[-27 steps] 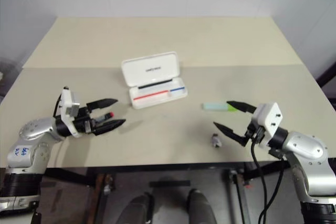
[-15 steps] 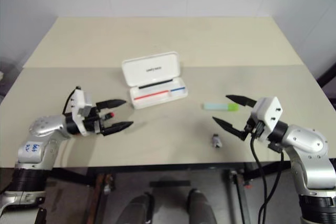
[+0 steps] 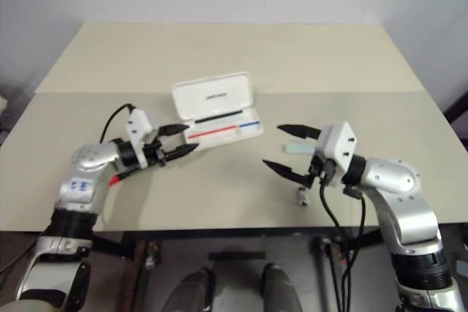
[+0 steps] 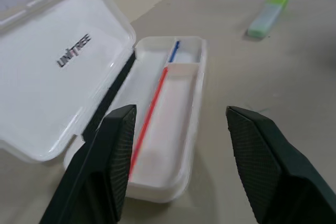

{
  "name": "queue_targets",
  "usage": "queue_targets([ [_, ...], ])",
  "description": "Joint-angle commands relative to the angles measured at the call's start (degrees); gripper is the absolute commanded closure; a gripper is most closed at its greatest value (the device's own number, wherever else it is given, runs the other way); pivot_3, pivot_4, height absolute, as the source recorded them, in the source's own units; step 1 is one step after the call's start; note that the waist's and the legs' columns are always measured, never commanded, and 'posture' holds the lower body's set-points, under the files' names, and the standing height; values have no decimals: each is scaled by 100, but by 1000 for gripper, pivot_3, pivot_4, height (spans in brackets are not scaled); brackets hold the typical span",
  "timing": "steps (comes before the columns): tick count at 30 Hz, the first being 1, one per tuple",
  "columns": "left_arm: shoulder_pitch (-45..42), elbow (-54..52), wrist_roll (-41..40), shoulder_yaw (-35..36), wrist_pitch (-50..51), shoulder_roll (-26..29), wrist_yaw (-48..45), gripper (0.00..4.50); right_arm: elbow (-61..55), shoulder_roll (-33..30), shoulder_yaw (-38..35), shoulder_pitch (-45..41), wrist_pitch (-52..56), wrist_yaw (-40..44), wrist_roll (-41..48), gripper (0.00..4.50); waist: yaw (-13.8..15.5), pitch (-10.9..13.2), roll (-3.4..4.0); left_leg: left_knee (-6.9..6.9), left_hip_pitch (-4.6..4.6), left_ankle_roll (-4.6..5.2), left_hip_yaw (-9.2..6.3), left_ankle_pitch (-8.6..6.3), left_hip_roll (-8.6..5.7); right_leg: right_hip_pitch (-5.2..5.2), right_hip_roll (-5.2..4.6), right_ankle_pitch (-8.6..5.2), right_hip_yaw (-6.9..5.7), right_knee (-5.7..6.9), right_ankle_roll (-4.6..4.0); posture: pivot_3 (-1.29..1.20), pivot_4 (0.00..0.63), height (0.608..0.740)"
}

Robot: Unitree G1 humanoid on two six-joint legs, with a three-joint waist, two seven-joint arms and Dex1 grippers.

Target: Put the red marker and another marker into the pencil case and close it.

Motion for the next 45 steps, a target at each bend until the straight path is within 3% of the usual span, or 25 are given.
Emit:
queue_targets([
  [1,-489,457,384,-165,-305,-108,234,1665,-132,-3,-11,-39,74,-30,55,597,-1,0,0,1,-2,1,0,0,-2,0,-1,1,0,-2,2,0,150,740],
  [14,-1007,1186,962,-831,-622,-291,-259,1665,-321,-136,-46,124,313,-17,50,597,-27,0,0,0,-1,2,6,-1,1,-5,3,1,3,8,2,0,150,740],
  [24,-1434,1990,1535,-1050,-624,-422,124,1665,-825,-137,-282,524,515,-341,156,597,-18,0,0,11,-2,2,5,-1,-1,-3,3,2,4,12,5,0,150,740],
  [38,-2092,2883,1948,-1507,-76,-600,-536,1665,-936,-178,-424,466,496,-460,205,597,-20,0,-1,17,0,3,4,-1,-2,2,7,3,5,14,7,0,150,740],
  [42,-2212,2940,1967,-1553,-33,-690,-714,2505,-889,-256,-517,469,463,-379,205,597,-9,0,-2,17,0,3,3,-1,-2,3,7,2,5,15,7,0,150,740],
  [45,-2207,2920,1963,-1555,-16,-727,-787,2548,-867,-280,-544,431,453,-361,210,597,-5,0,-2,17,-1,3,1,-1,-2,4,7,2,5,14,8,0,150,740],
])
